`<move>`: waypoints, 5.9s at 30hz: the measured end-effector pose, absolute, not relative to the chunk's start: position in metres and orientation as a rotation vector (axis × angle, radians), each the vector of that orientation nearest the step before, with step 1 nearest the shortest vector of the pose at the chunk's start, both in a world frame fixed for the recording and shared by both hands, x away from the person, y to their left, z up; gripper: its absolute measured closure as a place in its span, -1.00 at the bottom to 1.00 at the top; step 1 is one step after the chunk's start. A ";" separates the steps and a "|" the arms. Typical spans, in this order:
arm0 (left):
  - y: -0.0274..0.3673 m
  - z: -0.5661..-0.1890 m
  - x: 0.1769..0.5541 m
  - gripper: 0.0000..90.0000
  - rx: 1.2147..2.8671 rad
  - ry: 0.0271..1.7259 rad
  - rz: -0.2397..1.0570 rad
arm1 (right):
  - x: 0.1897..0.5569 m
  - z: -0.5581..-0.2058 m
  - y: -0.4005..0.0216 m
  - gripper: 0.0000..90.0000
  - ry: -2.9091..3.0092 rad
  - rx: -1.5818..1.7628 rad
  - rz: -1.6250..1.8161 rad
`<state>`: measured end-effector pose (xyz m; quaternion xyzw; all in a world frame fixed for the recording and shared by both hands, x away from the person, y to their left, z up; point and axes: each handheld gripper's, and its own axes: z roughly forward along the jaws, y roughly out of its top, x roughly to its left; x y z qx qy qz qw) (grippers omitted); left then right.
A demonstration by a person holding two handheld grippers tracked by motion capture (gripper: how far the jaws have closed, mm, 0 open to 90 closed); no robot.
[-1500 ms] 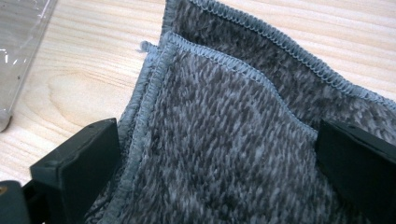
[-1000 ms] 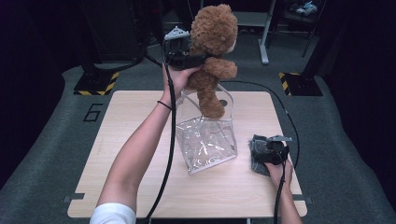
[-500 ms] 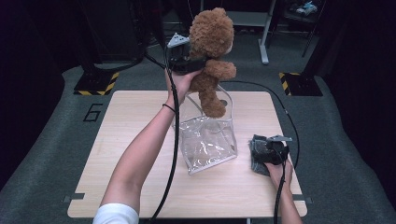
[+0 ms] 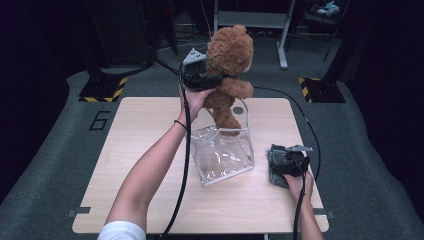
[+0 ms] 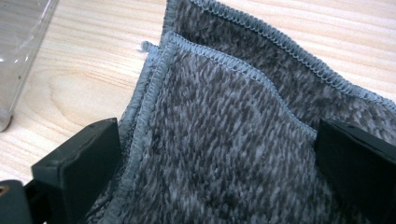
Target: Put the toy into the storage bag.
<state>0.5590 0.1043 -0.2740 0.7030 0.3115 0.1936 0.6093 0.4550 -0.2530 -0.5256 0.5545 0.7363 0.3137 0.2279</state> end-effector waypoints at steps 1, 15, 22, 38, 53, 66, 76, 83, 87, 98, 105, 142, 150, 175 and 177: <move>0.104 -0.276 0.559 0.07 1.631 0.717 0.443 | 0.456 -0.526 -0.254 -0.98 2.035 1.509 0.862; 0.105 -0.287 0.552 0.05 1.716 0.634 0.384 | 0.455 -0.526 -0.253 -0.98 2.028 1.527 0.863; 0.097 -0.287 0.552 0.05 1.696 0.581 0.353 | 0.455 -0.526 -0.253 -0.98 2.027 1.526 0.862; 0.083 -0.302 0.560 0.05 1.625 0.567 0.239 | 0.455 -0.526 -0.253 -0.98 2.029 1.525 0.863; 0.095 -0.318 0.553 -0.02 1.786 0.585 0.203 | 0.455 -0.526 -0.253 -0.98 2.029 1.525 0.864; 0.121 -0.338 0.550 -0.07 1.790 0.627 0.175 | 0.455 -0.526 -0.253 -0.98 2.030 1.527 0.862; 0.118 -0.344 0.547 -0.10 1.878 0.601 0.153 | 0.455 -0.526 -0.253 -0.98 2.029 1.528 0.862; 0.112 -0.351 0.550 -0.11 1.925 0.617 0.127 | 0.455 -0.526 -0.253 -0.98 2.028 1.527 0.864; 0.112 -0.350 0.550 -0.16 1.946 0.608 0.121 | 0.455 -0.526 -0.253 -0.98 2.029 1.528 0.863; 0.111 -0.341 0.543 -0.53 1.981 0.621 0.205 | 0.455 -0.526 -0.253 -0.98 2.029 1.527 0.865; 0.106 -0.337 0.533 -0.12 2.043 0.578 0.297 | 0.455 -0.526 -0.253 -0.98 2.028 1.528 0.864; 0.106 -0.345 0.526 -0.58 2.150 0.630 0.338 | 0.455 -0.525 -0.253 -0.97 2.030 1.525 0.863; 0.122 -0.333 0.518 -0.74 2.098 0.661 0.263 | 0.455 -0.526 -0.253 -0.97 2.030 1.528 0.865; 0.129 -0.362 0.522 -0.69 2.200 0.739 0.199 | 0.455 -0.526 -0.253 -0.97 2.029 1.529 0.864; 0.132 -0.358 0.521 -0.70 2.178 0.746 0.210 | 0.455 -0.526 -0.253 -0.97 2.030 1.528 0.865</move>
